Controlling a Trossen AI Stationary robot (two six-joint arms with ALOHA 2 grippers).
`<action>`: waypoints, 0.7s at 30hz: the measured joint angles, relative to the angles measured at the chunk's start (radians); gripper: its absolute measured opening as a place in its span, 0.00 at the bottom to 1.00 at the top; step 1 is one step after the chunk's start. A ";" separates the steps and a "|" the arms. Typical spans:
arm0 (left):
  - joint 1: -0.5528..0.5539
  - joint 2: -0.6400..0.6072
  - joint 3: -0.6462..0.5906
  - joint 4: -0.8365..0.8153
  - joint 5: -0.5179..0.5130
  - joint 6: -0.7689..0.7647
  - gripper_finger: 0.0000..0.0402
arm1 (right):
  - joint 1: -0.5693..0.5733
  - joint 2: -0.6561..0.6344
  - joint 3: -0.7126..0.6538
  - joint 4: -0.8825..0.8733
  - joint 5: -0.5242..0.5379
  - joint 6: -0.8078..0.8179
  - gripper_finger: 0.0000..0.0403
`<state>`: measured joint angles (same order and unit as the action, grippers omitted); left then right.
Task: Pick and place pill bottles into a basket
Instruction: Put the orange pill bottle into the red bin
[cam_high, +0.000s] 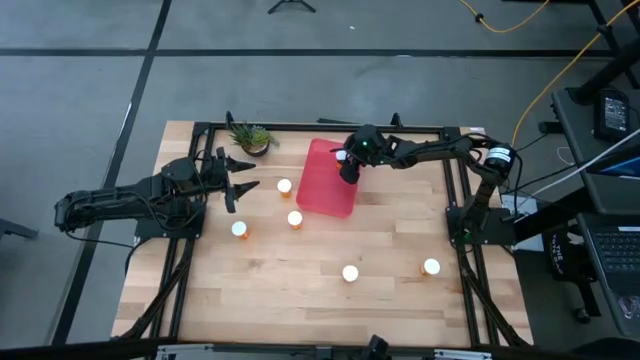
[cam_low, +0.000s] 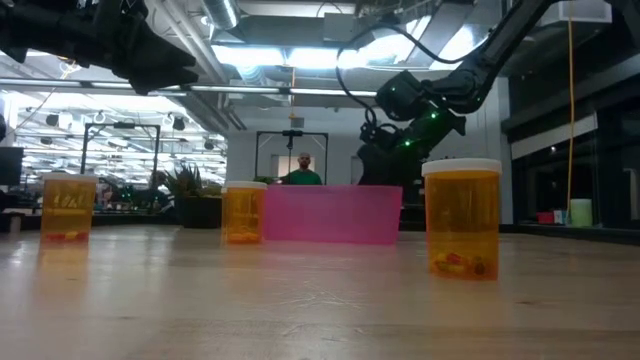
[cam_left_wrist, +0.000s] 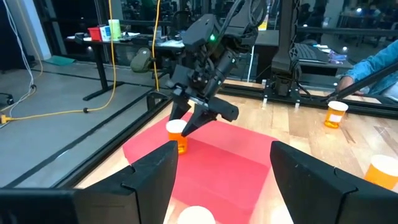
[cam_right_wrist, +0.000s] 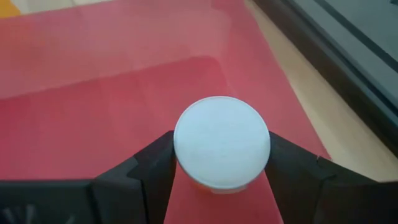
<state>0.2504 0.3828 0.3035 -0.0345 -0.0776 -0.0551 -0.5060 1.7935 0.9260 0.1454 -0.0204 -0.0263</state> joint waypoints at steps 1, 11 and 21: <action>0.000 0.000 0.000 0.000 0.000 -0.001 0.62 | -0.001 0.000 0.000 -0.007 0.000 0.002 0.55; 0.000 0.000 0.000 0.000 0.000 -0.002 0.62 | -0.001 0.000 0.000 -0.014 0.000 0.019 0.55; 0.000 0.000 0.000 0.000 0.000 -0.002 0.62 | -0.001 0.000 0.000 -0.019 0.000 0.018 0.62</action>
<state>0.2501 0.3828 0.3035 -0.0345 -0.0776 -0.0574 -0.5068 1.7931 0.9260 0.1266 -0.0204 -0.0088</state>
